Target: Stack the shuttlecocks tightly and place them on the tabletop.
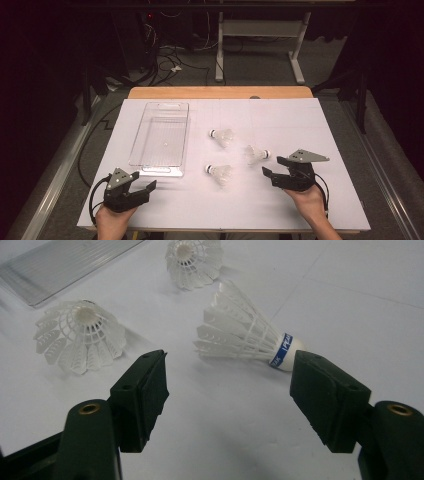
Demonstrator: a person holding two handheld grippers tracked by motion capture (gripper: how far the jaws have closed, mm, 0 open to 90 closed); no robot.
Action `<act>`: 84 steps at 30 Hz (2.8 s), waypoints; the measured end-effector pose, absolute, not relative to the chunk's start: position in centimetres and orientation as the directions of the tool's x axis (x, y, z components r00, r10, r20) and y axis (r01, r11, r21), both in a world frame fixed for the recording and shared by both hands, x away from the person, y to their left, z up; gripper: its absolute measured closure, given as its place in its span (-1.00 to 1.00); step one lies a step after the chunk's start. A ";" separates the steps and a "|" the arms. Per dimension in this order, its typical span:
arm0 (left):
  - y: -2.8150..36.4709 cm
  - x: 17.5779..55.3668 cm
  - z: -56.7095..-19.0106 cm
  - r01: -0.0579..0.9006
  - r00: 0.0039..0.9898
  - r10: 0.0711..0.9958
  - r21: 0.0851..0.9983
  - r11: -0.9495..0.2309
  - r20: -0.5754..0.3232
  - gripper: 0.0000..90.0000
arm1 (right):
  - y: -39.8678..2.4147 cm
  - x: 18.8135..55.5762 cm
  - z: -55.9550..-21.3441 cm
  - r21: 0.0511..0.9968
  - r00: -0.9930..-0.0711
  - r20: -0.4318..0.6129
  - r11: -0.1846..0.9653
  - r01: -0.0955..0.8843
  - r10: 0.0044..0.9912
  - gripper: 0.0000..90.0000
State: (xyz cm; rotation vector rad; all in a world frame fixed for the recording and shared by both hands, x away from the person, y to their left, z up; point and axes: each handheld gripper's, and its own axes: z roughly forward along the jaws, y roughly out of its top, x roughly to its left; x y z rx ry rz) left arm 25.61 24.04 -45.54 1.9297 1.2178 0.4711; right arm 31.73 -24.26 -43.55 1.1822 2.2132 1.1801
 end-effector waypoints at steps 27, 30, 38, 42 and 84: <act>24.0 25.5 -45.6 0.582 0.478 0.872 0.781 -0.227 -0.103 -0.31 | -21.4 34.3 -41.4 0.753 -0.577 0.057 0.344 0.560 0.815 -0.14; 24.0 25.6 -45.6 0.582 0.480 0.872 0.780 -0.230 -0.101 -0.31 | -21.2 34.6 -41.2 0.748 -0.576 0.059 0.346 0.567 0.815 -0.12; 24.0 25.6 -45.6 0.582 0.480 0.871 0.780 -0.229 -0.103 -0.31 | -20.6 35.8 -40.6 0.708 -0.574 0.061 0.370 0.602 0.817 -0.03; 24.0 25.6 -45.6 0.582 0.482 0.870 0.780 -0.232 -0.101 -0.31 | -20.4 36.5 -40.5 0.687 -0.571 0.058 0.382 0.618 0.819 0.02; 23.8 25.6 -45.6 0.579 0.493 0.864 0.779 -0.240 -0.101 -0.32 | -17.6 40.0 -40.7 0.535 -0.532 -0.008 0.453 0.713 0.847 0.42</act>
